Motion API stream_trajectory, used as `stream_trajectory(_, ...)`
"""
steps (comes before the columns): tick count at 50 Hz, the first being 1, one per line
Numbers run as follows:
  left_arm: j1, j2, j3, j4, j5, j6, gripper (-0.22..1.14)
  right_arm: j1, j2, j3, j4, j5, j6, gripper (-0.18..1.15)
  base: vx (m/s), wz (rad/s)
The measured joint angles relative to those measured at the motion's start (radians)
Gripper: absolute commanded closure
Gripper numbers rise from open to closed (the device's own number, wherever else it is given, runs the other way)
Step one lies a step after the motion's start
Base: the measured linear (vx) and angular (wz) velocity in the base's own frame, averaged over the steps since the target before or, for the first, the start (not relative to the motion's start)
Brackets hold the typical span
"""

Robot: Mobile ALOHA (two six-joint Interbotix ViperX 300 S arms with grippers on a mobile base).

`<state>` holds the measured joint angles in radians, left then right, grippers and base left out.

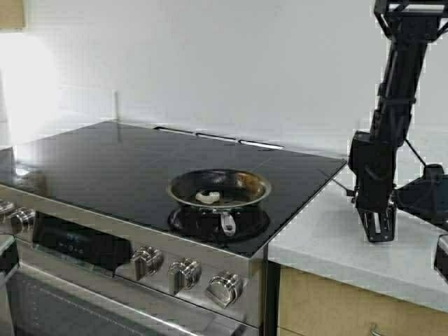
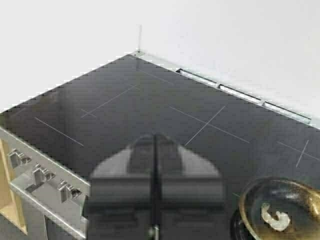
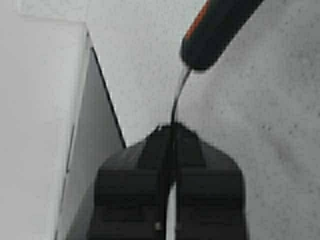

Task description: Add oil to the pan and cook the shrimp and serve it

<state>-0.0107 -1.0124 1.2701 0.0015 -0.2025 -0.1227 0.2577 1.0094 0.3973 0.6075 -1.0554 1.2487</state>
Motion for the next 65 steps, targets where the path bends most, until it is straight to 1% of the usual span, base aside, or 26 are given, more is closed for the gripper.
stream_trajectory(4, 0.000, 0.000, 0.000, 0.000, 0.000, 0.002, 0.89, 0.000, -0.002, 0.002, 0.000, 0.002, 0.002, 0.84, 0.00, 0.00)
stream_trajectory(16, 0.000, 0.000, 0.000, 0.000, 0.000, 0.002, 0.89, 0.000, -0.012, 0.012, 0.000, 0.012, 0.015, 0.84, 0.00, 0.00)
stream_trajectory(24, 0.000, -0.002, 0.000, 0.000, 0.000, 0.002, 0.89, 0.005, -0.037, 0.051, 0.000, 0.025, 0.038, 0.84, 0.00, 0.00)
stream_trajectory(35, 0.000, -0.008, 0.000, 0.000, -0.002, 0.000, 0.89, 0.038, -0.061, 0.098, 0.015, 0.037, 0.064, 0.84, 0.00, 0.00)
stream_trajectory(48, 0.000, -0.008, 0.000, 0.000, 0.000, 0.002, 0.89, 0.075, -0.110, 0.150, 0.052, 0.037, 0.058, 0.83, 0.00, 0.00)
stream_trajectory(65, 0.000, -0.008, 0.000, 0.000, 0.000, -0.002, 0.89, 0.138, -0.179, 0.250, 0.049, 0.035, 0.046, 0.82, 0.00, 0.00)
